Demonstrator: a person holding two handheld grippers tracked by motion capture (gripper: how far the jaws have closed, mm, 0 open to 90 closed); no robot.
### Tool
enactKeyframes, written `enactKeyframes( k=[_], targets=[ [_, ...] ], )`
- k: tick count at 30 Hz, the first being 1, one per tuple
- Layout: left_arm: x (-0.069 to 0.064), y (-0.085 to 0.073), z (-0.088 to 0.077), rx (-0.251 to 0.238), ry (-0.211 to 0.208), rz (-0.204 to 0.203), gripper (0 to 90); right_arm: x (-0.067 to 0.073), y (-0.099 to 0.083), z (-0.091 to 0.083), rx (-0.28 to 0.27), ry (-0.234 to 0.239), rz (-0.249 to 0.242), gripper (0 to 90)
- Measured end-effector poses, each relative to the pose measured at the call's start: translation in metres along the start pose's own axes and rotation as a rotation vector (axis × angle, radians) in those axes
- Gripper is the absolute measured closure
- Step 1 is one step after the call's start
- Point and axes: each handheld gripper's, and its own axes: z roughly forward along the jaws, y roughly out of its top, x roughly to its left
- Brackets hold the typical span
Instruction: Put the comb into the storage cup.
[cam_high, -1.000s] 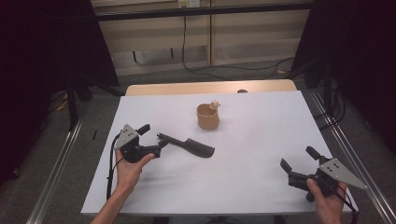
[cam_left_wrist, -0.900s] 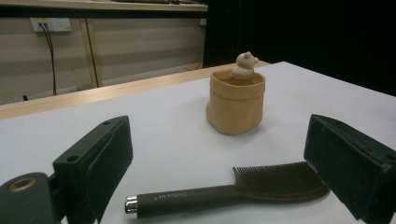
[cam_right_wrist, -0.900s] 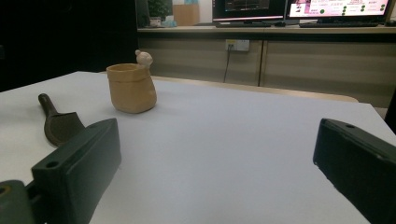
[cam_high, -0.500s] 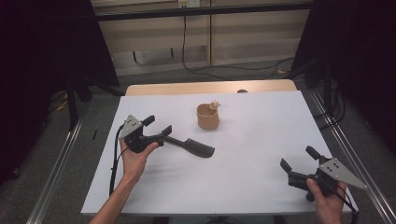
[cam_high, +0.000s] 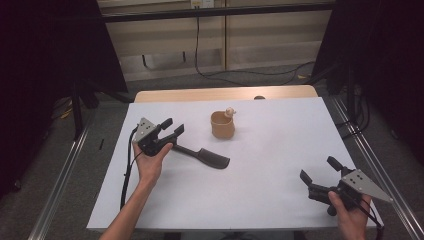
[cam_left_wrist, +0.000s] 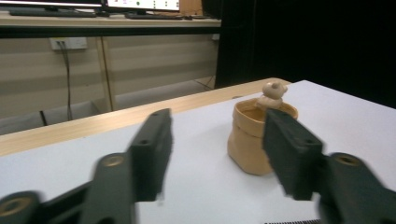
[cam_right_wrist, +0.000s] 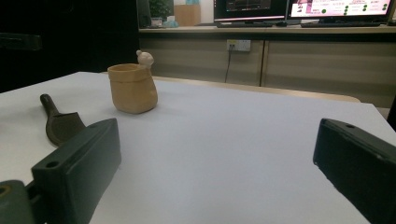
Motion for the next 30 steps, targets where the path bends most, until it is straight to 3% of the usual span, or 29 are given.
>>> enactKeyframes(
  k=[2,4,8,16,24,25,28,30],
  targets=[
    [0.001,-0.003,0.003,0.009,-0.010,-0.014,49.6,0.000,0.000,0.000,0.001,-0.002,-0.001,0.2],
    [0.003,-0.006,0.005,0.030,-0.025,-0.010,56.2,0.000,0.000,0.000,0.001,0.001,-0.002,0.2],
    [0.004,-0.006,0.006,0.028,-0.036,-0.015,70.0,0.000,0.000,-0.001,0.000,0.000,-0.003,0.2],
    [0.010,-0.007,0.005,0.060,-0.062,-0.026,90.0,0.000,0.000,0.000,-0.001,-0.001,-0.002,0.2],
    [0.014,-0.006,0.002,0.103,-0.068,-0.052,90.0,0.000,0.000,-0.001,-0.001,0.000,-0.001,0.2],
    [0.013,-0.003,0.004,0.150,-0.059,-0.010,90.0,0.000,0.000,-0.001,-0.001,-0.001,0.000,0.2],
    [0.013,-0.001,0.006,0.159,-0.060,-0.027,90.0,-0.001,0.000,0.000,-0.002,-0.004,-0.003,0.2],
    [0.012,0.002,0.010,0.193,-0.056,-0.011,90.0,-0.001,0.000,0.000,-0.001,-0.008,-0.002,0.2]
  ],
)
